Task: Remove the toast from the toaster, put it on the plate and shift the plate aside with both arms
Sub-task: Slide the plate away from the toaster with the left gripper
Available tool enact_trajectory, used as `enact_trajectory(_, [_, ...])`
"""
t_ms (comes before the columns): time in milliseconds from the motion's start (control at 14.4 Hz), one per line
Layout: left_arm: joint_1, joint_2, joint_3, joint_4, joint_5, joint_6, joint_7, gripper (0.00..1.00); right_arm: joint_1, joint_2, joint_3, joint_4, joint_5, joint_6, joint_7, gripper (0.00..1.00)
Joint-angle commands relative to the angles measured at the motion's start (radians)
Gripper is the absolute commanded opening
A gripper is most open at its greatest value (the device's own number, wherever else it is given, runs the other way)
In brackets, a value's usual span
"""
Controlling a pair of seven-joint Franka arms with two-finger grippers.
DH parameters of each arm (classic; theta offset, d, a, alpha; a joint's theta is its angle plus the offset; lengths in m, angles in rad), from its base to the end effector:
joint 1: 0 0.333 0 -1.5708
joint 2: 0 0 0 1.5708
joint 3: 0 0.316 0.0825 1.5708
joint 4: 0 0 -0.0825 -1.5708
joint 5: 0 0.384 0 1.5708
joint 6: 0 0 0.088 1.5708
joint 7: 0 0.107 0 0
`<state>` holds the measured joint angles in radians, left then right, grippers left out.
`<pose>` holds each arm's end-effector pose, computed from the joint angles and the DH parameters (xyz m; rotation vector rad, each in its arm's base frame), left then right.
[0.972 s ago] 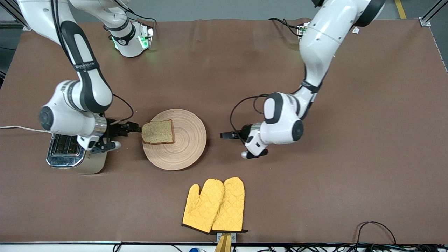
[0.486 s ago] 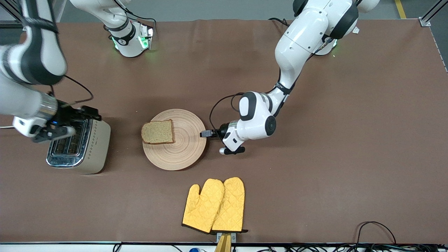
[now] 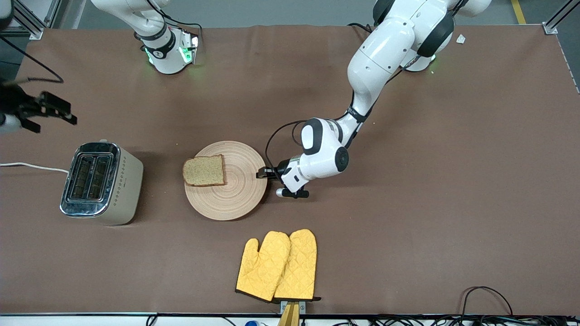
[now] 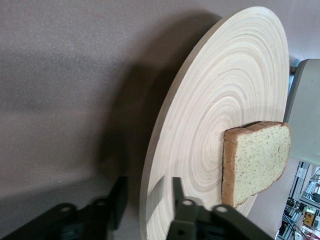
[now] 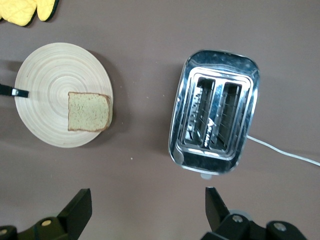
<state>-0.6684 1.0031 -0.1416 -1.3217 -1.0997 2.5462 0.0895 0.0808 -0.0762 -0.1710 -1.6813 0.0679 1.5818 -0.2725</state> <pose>0.5457 -0.5184 0.1439 2.3291 0.0836 -0.1448 0.5288 -0.0440 0.6144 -3.0451 -0.2769 0.0145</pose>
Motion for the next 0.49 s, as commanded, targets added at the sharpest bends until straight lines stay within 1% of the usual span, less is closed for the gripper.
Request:
enact_trajectory(0, [0.0,-0.004,-0.001,0.018,-0.016,0.012,0.042,0.0,-0.003,-0.017,0.01,0.061,-0.033,-0.074,0.041,1.0])
enact_trajectory(139, [0.013,-0.067,0.005,0.003,-0.002,0.005,0.036,0.0,-0.004,-0.025,0.007,0.092,-0.033,-0.124,0.079,1.0])
enact_trajectory(208, [0.024,-0.124,0.008,-0.039,0.015,0.0,0.029,0.0,-0.006,-0.028,0.005,0.121,-0.033,-0.167,0.093,1.0])
enact_trajectory(278, [0.067,-0.173,0.01,-0.066,0.03,-0.039,0.026,0.0,-0.007,-0.024,0.004,0.153,-0.036,-0.184,0.084,1.0])
enact_trajectory(347, [0.107,-0.21,0.013,-0.073,0.05,-0.111,0.024,0.0,-0.009,-0.017,0.004,0.208,-0.081,-0.186,0.079,1.0])
enact_trajectory(417, [0.163,-0.246,0.011,-0.07,0.11,-0.194,0.022,0.0,-0.009,-0.008,0.007,0.219,-0.162,-0.181,0.078,1.0])
